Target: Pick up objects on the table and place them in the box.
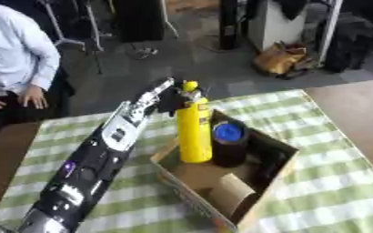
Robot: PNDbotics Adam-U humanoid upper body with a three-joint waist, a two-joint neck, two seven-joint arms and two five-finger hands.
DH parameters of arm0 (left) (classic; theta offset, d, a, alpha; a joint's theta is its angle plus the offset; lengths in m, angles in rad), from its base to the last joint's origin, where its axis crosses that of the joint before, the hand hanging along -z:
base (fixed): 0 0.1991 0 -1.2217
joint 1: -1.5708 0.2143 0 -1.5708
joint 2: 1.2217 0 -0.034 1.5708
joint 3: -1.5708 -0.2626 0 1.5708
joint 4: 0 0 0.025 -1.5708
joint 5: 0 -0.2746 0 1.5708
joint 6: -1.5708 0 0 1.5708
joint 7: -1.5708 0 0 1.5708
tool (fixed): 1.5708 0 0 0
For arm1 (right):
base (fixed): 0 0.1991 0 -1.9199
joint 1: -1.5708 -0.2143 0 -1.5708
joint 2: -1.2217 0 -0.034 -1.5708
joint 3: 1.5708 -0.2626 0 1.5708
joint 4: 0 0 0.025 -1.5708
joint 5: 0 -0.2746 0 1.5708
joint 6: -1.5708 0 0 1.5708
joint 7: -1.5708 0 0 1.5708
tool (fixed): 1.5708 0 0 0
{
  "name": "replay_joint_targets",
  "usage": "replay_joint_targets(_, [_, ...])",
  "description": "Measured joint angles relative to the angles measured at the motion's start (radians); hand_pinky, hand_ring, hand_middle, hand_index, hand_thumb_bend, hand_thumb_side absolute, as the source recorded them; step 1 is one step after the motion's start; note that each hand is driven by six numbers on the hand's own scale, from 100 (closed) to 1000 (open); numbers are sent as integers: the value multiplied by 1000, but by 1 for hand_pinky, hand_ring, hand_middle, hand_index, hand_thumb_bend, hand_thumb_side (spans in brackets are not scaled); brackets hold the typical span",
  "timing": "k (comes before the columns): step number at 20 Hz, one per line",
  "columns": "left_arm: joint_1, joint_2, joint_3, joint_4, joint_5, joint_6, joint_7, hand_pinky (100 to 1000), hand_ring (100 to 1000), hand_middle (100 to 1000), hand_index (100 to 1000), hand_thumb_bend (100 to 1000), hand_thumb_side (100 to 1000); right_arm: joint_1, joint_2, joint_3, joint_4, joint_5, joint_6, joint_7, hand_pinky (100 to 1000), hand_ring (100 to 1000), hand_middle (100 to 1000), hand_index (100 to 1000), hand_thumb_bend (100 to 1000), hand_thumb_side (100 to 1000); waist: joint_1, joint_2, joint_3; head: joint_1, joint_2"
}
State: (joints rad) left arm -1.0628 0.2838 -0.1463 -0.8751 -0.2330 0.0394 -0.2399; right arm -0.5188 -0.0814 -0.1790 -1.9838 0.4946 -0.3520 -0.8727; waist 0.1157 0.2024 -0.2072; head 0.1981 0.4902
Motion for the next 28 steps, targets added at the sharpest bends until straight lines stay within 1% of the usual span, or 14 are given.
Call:
replay_joint_targets(1, [-1, 0, 2, 7, -6, 1, -5, 386, 478, 559, 703, 100, 748, 0, 0, 1, 0, 0, 0, 0, 796, 736, 670, 576, 100, 923, 0, 1, 0, 1, 0])
replay_joint_targets(2, [-1, 0, 3, 13, -12, -1, -13, 454, 510, 603, 754, 100, 892, 0, 1, 1, 0, 0, 0, 0, 796, 736, 670, 576, 100, 922, 0, 1, 0, 2, 0])
replay_joint_targets(3, [-1, -1, 3, 17, -17, -5, -26, 454, 510, 603, 754, 100, 892, 0, 1, 1, 0, 0, 0, 0, 796, 736, 670, 576, 100, 922, 1, 1, 0, 2, 0])
replay_joint_targets(4, [-2, -3, 3, 19, -21, -11, -41, 505, 532, 628, 783, 100, 1000, 0, 1, 1, 0, 0, 0, 0, 795, 736, 670, 576, 100, 921, 2, 1, 0, 2, 0])
replay_joint_targets(8, [-5, -7, 3, 20, -28, -39, -117, 545, 569, 679, 808, 100, 1000, 0, 1, 1, 0, -1, 0, 0, 795, 735, 670, 576, 100, 920, 6, 1, 2, 2, 0])
replay_joint_targets(10, [-9, -7, 3, 17, -31, -48, -151, 615, 651, 766, 865, 100, 1000, 0, 1, 1, 0, -1, 0, 0, 795, 735, 669, 576, 100, 920, 6, 1, 2, 2, 0])
replay_joint_targets(11, [-11, -7, 3, 16, -31, -50, -168, 627, 664, 777, 871, 100, 1000, 0, 1, 2, 0, -2, 0, 0, 795, 735, 669, 576, 100, 920, 6, 1, 2, 2, 0])
replay_joint_targets(12, [-11, -7, 3, 15, -31, -51, -183, 669, 704, 805, 882, 100, 1000, 0, 1, 2, 0, -3, 0, 0, 795, 735, 669, 576, 100, 919, 6, 1, 3, 2, 0])
replay_joint_targets(16, [-15, -7, 3, 15, -31, -48, -217, 696, 735, 826, 891, 100, 1000, 0, 1, 5, 0, -3, -1, 1, 794, 735, 669, 576, 100, 919, 6, 1, 3, 2, 0])
replay_joint_targets(20, [-17, -7, 3, 15, -28, -41, -231, 723, 770, 872, 899, 100, 1000, 0, 1, 7, 0, -3, -1, 1, 794, 735, 669, 575, 100, 917, 7, 1, 3, 2, 0])
replay_joint_targets(23, [-18, -7, 3, 13, -20, -38, -246, 775, 816, 926, 903, 100, 1000, 0, 1, 7, 0, -3, -1, 1, 794, 735, 668, 575, 100, 916, 7, 1, 3, 1, 0])
replay_joint_targets(24, [-19, -7, 3, 9, -19, -38, -253, 776, 817, 928, 905, 100, 1000, 0, 1, 7, 0, -3, -1, 1, 794, 735, 668, 575, 100, 915, 7, 1, 4, 1, 0])
replay_joint_targets(25, [-19, -7, 3, 7, -18, -39, -260, 803, 838, 947, 936, 100, 1000, 0, 1, 7, 0, -3, -1, 1, 797, 735, 668, 575, 100, 914, 7, 1, 5, 1, 0])
replay_joint_targets(28, [-19, -7, 2, -6, -18, -45, -285, 827, 856, 963, 959, 100, 1000, 1, 1, 7, 0, -3, -1, 1, 799, 735, 668, 575, 100, 914, 7, 0, 9, -4, 0])
